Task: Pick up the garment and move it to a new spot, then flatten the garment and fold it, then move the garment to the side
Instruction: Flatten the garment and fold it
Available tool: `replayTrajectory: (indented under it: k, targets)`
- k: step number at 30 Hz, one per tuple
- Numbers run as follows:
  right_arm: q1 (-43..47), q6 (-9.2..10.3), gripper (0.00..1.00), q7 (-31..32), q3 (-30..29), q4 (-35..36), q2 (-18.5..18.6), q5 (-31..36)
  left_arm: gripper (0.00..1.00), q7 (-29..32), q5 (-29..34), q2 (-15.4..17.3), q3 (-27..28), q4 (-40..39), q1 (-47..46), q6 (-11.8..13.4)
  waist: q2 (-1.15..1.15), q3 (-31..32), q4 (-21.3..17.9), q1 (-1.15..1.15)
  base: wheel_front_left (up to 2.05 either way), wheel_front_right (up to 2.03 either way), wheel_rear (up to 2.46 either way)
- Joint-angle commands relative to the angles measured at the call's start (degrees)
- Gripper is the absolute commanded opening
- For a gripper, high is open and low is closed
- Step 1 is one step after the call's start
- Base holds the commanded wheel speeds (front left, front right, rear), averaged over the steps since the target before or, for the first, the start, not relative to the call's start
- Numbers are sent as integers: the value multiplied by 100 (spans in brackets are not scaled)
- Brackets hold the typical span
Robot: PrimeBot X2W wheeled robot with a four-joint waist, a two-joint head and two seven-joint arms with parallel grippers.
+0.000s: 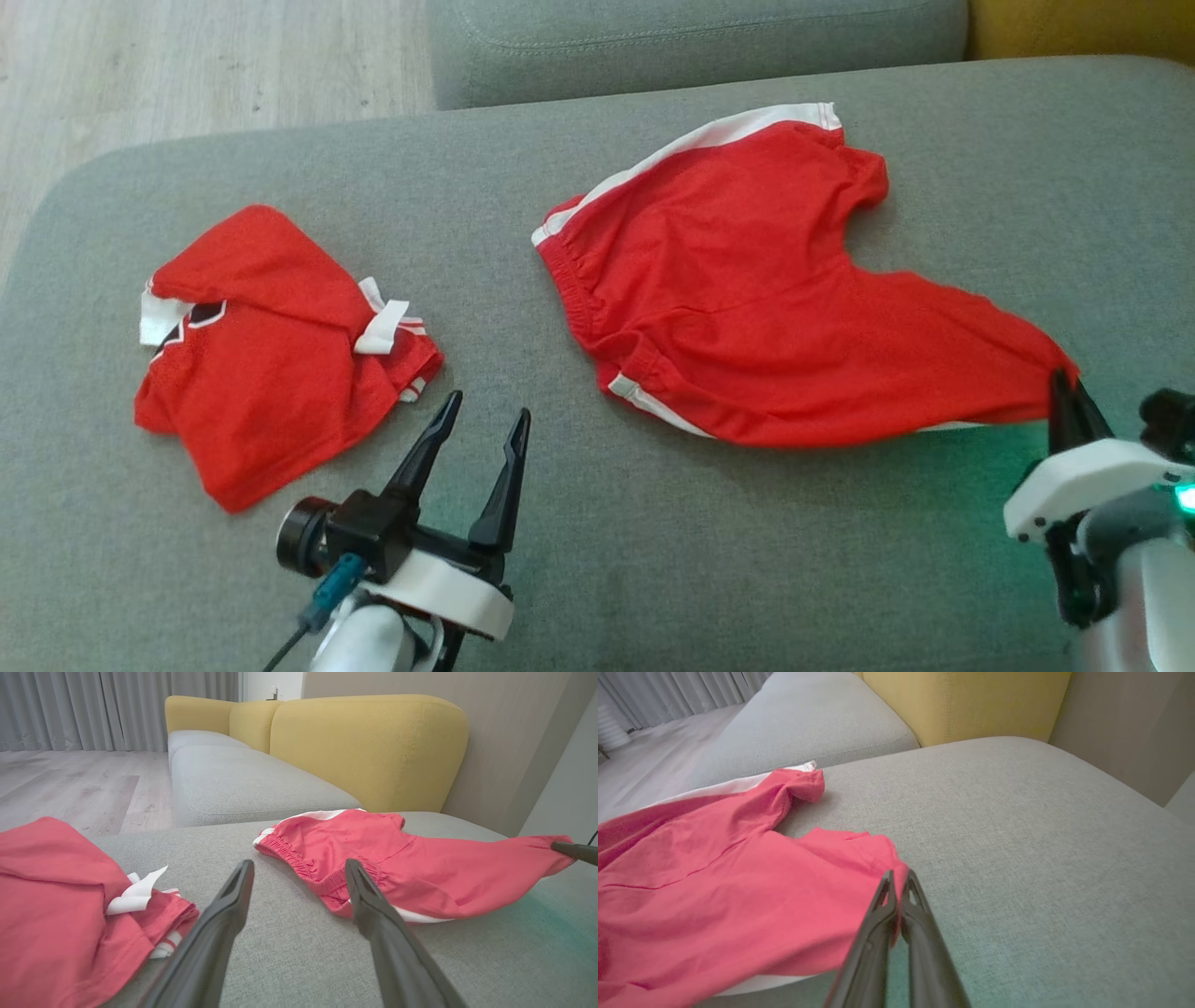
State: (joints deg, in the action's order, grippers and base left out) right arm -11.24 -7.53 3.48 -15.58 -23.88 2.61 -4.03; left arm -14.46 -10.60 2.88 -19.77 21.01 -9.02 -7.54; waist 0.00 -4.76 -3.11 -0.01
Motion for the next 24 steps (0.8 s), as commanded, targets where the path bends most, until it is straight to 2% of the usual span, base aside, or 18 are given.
replayTrajectory:
  k: [1, 5, 9, 17, 24]
  targets:
    - [-144, 4, 0, 93, 100, 322, 27, 42, 100, -54, -26, 8, 232, -205, -103, 36, 0, -4, 7, 1, 0, 0, 0]
    - [-196, 4, 0, 453, 39, 512, 27, 201, 100, -54, -26, 4, 186, -242, -146, 34, 0, -85, 84, 1, 0, 0, 0]
    - [-477, 4, 0, 758, -60, 401, 27, 438, 100, -54, -22, 2, 128, -261, -236, 30, 0, -232, 228, 1, 0, 0, 0]
    - [-1195, 4, 0, 1021, -661, -435, 27, 1127, 100, -54, -49, 1, 28, -213, -385, 22, 0, -447, 558, 1, 0, 0, 0]
    - [-1579, 4, 0, 827, -1360, -1182, 27, 1825, 100, -54, -30, 0, 39, -208, -453, 18, 0, -525, 701, 1, 0, 0, 0]
